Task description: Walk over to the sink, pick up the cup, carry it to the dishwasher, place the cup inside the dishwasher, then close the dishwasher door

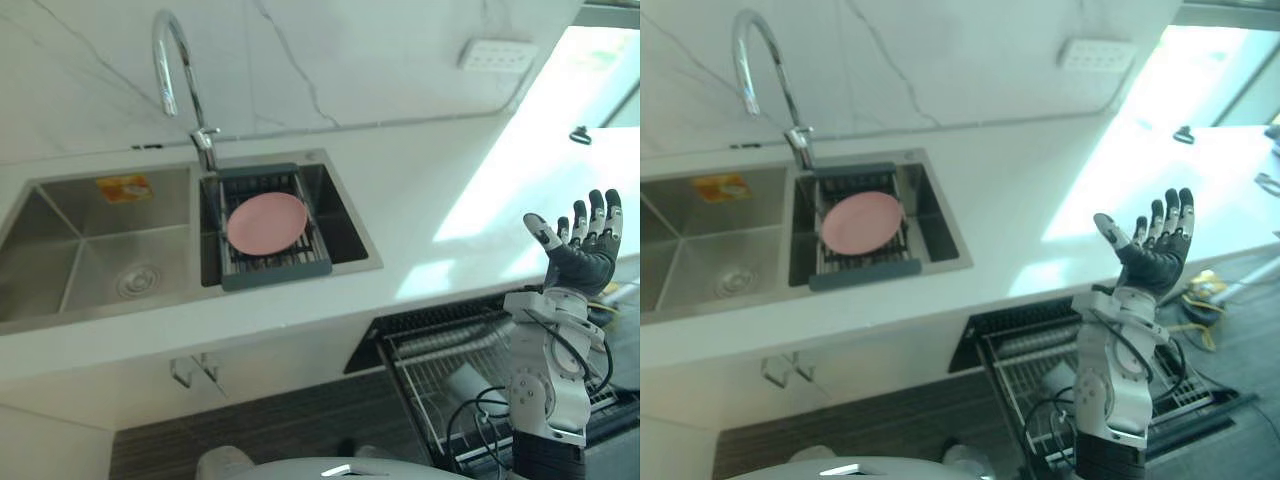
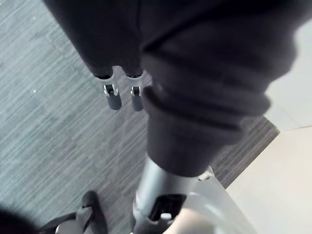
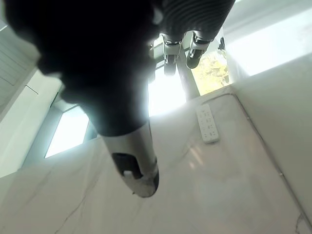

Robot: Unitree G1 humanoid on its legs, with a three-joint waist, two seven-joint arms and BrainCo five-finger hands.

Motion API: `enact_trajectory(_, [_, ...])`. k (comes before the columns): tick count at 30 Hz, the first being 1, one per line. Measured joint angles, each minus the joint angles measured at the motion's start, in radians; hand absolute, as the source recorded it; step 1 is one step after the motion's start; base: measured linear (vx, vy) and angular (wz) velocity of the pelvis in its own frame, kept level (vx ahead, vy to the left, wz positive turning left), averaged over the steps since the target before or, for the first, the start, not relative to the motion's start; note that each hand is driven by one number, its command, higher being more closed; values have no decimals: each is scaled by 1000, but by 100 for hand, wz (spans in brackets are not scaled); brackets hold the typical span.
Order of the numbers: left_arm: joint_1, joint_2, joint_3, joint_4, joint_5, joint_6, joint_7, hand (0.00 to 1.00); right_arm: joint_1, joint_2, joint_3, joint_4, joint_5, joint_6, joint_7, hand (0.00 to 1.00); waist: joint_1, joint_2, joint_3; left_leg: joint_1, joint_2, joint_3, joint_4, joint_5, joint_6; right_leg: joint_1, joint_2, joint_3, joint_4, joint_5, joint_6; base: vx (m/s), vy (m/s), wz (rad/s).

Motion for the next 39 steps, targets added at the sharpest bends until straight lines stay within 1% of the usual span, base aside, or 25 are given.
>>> enact_trajectory(1, [9,-3,-25,-6,14,-1,-5,0,-6,-2,14,0,-1,1,10,0,5,16,-1,26,-33,24,-77,29,29,7,8,-1,-11,7,9,79,36,-18])
enact_trajectory(2, [7,-2,-37,-10,65,-1,-7,0,-11,17,20,2,-9,10,15,0,4,20,1,64,-51,52,-163,42,-8,20,17,2,-35,19,19,118,40,-12])
enact_trajectory(4, [1,11,-36,-16,98,-2,-14,0,-12,34,23,1,-10,21,14,0,0,7,1,100,-78,65,-231,70,-3,41,8,2,-74,45,27,106,23,-7])
enact_trajectory(6, [-9,22,-45,-18,115,-2,-16,0,-11,35,32,1,-10,22,18,0,-6,-18,1,137,-111,87,-319,107,3,58,-8,4,-133,77,39,63,24,-10])
enact_trajectory(9, [-15,36,-65,-17,124,11,-4,0,-11,35,31,1,-10,23,27,0,-14,-23,2,158,-130,97,-361,120,9,60,-17,5,-137,80,44,55,38,-2])
enact_trajectory(12, [-19,39,-71,-18,132,16,-3,0,-11,35,34,2,-13,40,64,0,-13,-25,2,159,-138,99,-373,121,10,52,-23,4,-138,80,46,6,11,0])
enact_trajectory(14, [-19,39,-73,-19,132,16,-3,0,-11,35,56,16,-43,47,87,0,-12,-27,1,159,-139,99,-375,121,10,51,-23,4,-143,79,48,0,0,0])
enact_trajectory(16, [-19,40,-75,-19,132,16,-3,0,-12,32,112,38,-94,75,127,0,-9,-31,-3,158,-141,101,-391,128,10,41,-22,4,-144,78,49,0,0,0])
enact_trajectory(17, [-18,40,-77,-19,133,16,-3,0,-12,31,128,39,-111,81,137,0,-8,-31,-3,157,-141,101,-394,129,10,38,-22,4,-144,79,50,0,0,0])
enact_trajectory(19, [-20,55,-115,-21,134,10,-3,0,-14,29,179,75,-170,84,175,0,1,-32,-5,159,-144,100,-402,134,11,38,-23,2,-144,81,53,-10,0,2])
enact_trajectory(20, [-21,57,-119,-21,134,9,-3,0,-14,29,188,82,-183,87,184,0,4,-33,-6,159,-145,99,-405,136,12,37,-24,1,-144,81,54,-14,5,4])
enact_trajectory(22, [-21,60,-124,-21,134,8,-3,0,-26,24,216,112,-250,90,215,0,13,-38,-9,159,-149,98,-406,138,13,37,-28,-2,-144,83,57,0,0,0])
enact_trajectory(23, [-20,61,-125,-21,134,7,-4,0,-28,12,229,114,-280,96,218,0,17,-40,-10,159,-150,97,-407,138,14,37,-29,-4,-144,83,57,0,0,0])
enact_trajectory(25, [-21,62,-138,-22,135,5,-4,0,-39,-17,249,118,-341,98,238,0,23,-42,-11,158,-153,95,-408,140,16,37,-32,-8,-144,84,58,-15,2,4])
enact_trajectory(26, [-20,63,-143,-22,135,4,-4,0,-64,-47,268,131,-396,98,254,0,26,-41,-12,157,-157,89,-411,144,19,38,-37,-28,-144,86,61,-32,5,12])
enact_trajectory(29, [-21,66,-143,-22,135,10,-5,0,-131,-121,312,197,-514,104,261,0,27,-41,-20,155,-173,65,-444,168,28,39,-48,-54,-144,89,66,-36,10,23])
enact_trajectory(32, [-21,71,-141,-24,136,10,-16,0,-199,-167,369,253,-645,106,284,0,44,-50,-25,154,-180,54,-459,179,32,38,-54,-65,-144,90,69,-31,10,16])
enact_trajectory(34, [-20,79,-140,-24,141,12,-28,0,-262,-196,416,303,-747,107,300,0,50,-59,-34,139,-185,33,-461,187,35,37,-59,-86,-144,91,71,-33,4,26])
enact_trajectory(35, [-20,78,-140,-26,142,12,-29,0,-281,-207,432,318,-765,107,301,0,53,-61,-34,138,-186,30,-461,188,36,37,-60,-88,-144,91,72,-30,3,23])
enact_trajectory(37, [-17,79,-139,-41,145,12,-31,0,-346,-231,479,365,-848,108,307,0,66,-68,-40,123,-191,7,-461,196,39,38,-64,-111,-144,92,72,-32,1,25])
enact_trajectory(39, [-18,78,-130,-47,144,13,-35,0,-391,-250,515,407,-909,106,323,0,85,-69,-40,122,-193,3,-461,198,40,39,-66,-114,-144,93,73,-34,0,15])
